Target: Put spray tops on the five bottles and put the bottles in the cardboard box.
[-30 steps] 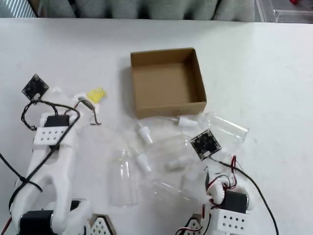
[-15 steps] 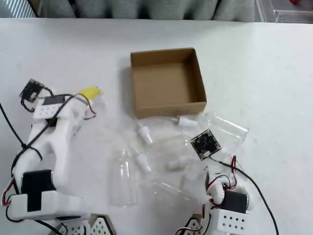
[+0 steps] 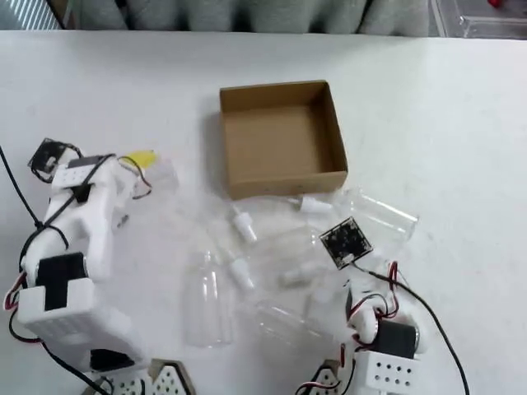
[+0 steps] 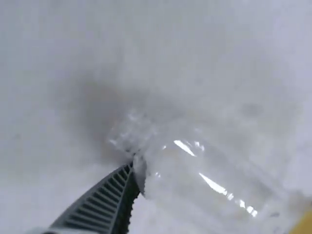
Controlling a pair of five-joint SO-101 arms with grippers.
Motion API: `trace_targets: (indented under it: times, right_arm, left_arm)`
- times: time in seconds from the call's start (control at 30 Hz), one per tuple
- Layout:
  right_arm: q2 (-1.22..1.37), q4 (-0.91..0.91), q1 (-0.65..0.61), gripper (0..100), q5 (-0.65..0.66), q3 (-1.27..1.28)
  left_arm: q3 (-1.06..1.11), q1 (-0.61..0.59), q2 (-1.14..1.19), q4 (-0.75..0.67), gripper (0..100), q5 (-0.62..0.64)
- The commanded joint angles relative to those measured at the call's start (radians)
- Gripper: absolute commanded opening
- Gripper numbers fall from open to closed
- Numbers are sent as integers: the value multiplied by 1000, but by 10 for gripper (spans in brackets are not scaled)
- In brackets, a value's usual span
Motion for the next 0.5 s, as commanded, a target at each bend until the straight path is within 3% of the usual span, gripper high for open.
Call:
trace_targets:
  times: [0.0,0.17,0.33,0.47]
  right_arm:
    - [-4,8,15,18,11,9]
    - [-4,8,15,18,11,9]
    - [-4,8,15,18,11,9]
    - [-4,8,15,18,11,9]
  left_arm:
    - [-51,-2,-5,-17,491,-15]
    - [-63,58,-5,46,429,-83]
    - [-69,108,-7,57,221,-98]
    - [-110,104,-7,64,19,-252]
